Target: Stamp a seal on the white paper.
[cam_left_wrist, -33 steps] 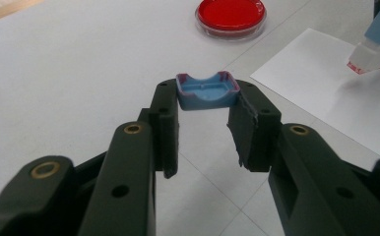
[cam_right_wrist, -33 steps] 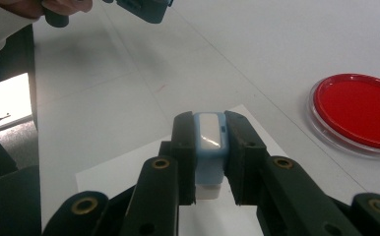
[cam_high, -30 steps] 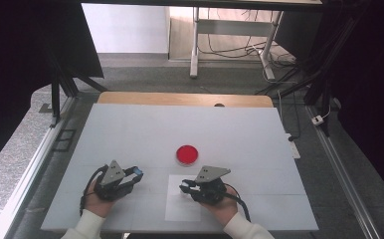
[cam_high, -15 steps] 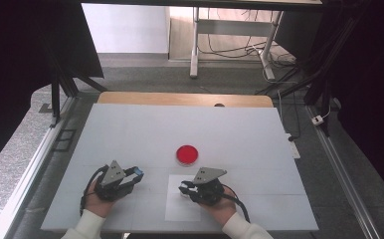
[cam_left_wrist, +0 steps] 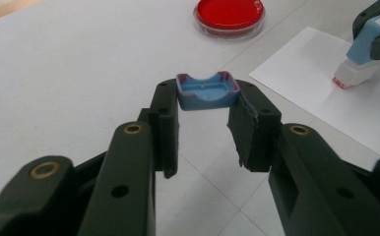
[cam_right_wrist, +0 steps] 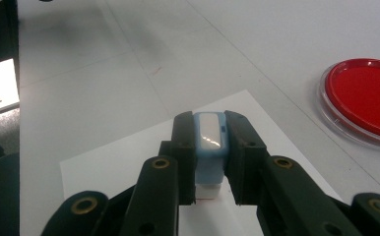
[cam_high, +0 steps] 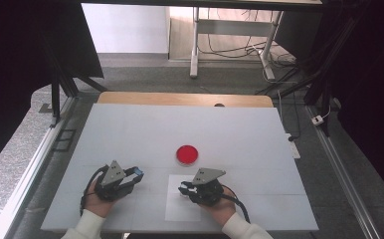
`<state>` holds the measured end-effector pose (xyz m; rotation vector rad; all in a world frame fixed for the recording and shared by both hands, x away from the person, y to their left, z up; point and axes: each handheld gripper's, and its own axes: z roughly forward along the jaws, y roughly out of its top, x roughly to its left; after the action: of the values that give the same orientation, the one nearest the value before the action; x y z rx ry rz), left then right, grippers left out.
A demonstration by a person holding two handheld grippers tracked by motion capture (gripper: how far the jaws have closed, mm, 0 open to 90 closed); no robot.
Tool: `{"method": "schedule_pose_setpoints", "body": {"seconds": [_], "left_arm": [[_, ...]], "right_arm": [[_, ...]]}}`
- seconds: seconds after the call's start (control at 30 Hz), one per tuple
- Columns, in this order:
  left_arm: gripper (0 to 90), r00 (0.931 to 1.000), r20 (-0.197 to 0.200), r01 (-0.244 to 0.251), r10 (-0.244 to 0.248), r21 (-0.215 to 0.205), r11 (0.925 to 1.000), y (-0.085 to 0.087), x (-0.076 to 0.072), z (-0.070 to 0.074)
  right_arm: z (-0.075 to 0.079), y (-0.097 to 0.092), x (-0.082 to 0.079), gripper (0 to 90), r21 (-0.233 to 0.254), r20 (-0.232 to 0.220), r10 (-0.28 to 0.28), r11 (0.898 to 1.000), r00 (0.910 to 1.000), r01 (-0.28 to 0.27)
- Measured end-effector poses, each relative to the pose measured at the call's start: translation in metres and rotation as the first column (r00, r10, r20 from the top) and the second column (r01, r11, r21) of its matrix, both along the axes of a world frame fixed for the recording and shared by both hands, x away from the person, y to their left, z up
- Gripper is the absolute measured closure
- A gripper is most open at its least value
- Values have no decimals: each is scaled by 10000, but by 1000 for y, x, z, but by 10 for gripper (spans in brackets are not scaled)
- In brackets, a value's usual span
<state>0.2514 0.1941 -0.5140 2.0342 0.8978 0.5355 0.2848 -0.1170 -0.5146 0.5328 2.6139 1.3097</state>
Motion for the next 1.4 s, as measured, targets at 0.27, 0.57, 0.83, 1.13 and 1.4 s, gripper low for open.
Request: {"method": "schedule_pose_setpoints", "body": {"seconds": [0.27, 0.57, 0.83, 1.13, 1.4], "left_arm": [[642, 10000, 6, 8, -8, 18, 10000, 0, 0, 0], [642, 10000, 12, 6, -6, 6, 10000, 0, 0, 0], [642, 10000, 8, 4, -4, 18, 10000, -1, 0, 0], [642, 10000, 12, -8, 8, 38, 10000, -1, -1, 0], [642, 10000, 20, -13, 13, 2, 10000, -1, -1, 0]], "right_arm": [[0, 0, 0, 749, -62, -13, 8, 10000, 10000, -8], [-2, 0, -2, 749, -166, 75, 24, 9999, 10000, -22], [-4, 1, -3, 753, -239, 143, -11, 9997, 9999, 14], [-5, 1, -6, 755, -437, 393, -57, 9990, 9992, 74], [-4, 3, -6, 756, -485, 321, -75, 9988, 9995, 90]]}}
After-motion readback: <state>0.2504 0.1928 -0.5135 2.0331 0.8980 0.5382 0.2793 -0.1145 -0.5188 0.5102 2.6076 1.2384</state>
